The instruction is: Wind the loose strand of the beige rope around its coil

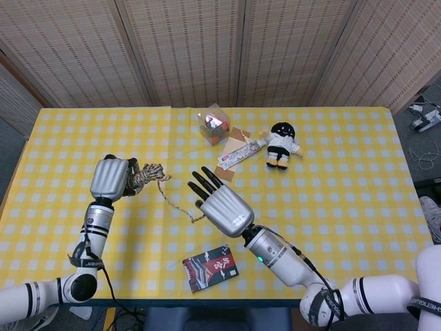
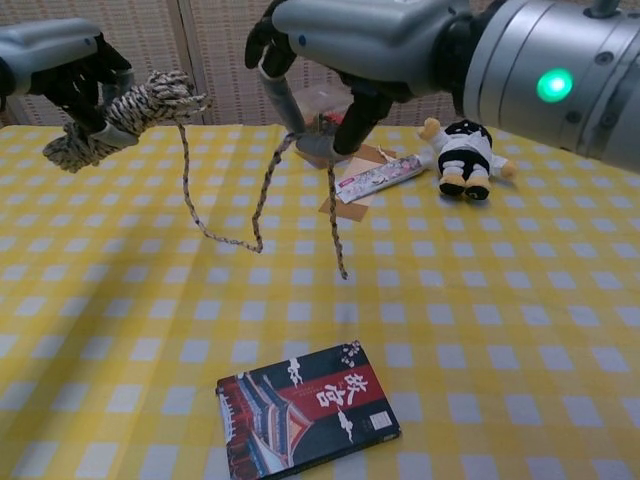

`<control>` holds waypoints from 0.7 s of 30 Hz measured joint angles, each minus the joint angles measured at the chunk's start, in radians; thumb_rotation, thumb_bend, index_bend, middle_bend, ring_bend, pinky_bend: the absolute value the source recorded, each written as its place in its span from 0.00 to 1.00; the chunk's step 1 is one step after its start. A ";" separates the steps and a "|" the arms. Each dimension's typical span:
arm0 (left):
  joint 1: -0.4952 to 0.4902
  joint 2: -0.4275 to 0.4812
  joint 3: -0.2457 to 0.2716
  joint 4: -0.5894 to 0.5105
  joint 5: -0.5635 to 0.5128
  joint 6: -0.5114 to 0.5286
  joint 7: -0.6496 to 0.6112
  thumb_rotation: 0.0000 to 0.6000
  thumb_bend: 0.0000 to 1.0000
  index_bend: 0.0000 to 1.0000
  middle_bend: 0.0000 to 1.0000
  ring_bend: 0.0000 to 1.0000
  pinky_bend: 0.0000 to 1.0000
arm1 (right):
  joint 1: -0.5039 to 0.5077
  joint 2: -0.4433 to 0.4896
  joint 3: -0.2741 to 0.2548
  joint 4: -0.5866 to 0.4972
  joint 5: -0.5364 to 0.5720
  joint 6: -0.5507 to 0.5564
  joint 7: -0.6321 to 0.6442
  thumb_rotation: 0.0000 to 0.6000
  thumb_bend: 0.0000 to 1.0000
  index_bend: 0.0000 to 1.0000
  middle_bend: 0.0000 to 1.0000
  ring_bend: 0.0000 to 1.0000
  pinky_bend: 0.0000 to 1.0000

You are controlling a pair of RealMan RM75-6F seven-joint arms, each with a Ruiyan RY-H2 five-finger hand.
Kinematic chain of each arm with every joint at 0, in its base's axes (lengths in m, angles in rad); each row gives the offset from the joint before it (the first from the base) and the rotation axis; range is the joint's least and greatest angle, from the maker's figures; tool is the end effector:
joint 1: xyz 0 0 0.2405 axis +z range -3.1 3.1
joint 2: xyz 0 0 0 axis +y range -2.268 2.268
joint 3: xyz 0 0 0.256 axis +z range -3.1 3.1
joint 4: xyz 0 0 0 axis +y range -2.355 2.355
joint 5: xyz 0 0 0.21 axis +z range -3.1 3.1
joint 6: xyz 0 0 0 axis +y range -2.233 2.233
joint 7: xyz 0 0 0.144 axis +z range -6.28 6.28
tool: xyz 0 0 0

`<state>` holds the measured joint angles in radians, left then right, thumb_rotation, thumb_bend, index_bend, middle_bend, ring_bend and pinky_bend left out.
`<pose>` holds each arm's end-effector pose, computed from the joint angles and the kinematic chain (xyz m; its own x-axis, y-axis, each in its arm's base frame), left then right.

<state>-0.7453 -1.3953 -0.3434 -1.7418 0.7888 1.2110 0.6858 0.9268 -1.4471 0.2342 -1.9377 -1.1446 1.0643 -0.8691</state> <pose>-0.1263 0.3642 0.0723 0.4489 0.0582 0.8917 0.8904 -0.1131 -0.4409 0.0013 -0.2922 0.0219 0.5890 0.0932 0.8028 -0.5394 -0.6944 0.4763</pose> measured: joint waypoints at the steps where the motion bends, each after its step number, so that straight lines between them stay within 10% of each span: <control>1: -0.009 -0.010 -0.001 0.000 -0.004 0.006 0.010 1.00 0.27 0.74 0.78 0.57 0.30 | 0.010 0.000 0.012 -0.001 0.010 -0.001 -0.002 1.00 0.37 0.63 0.16 0.00 0.00; 21: -0.084 -0.138 0.042 -0.044 0.070 0.066 0.028 1.00 0.27 0.74 0.79 0.57 0.30 | 0.208 -0.040 0.156 0.121 0.223 -0.013 -0.034 1.00 0.37 0.64 0.16 0.00 0.00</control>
<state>-0.8296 -1.5332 -0.3018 -1.7860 0.8591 1.2767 0.7137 1.1343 -1.4869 0.3907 -1.8162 -0.9212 1.0513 -0.9032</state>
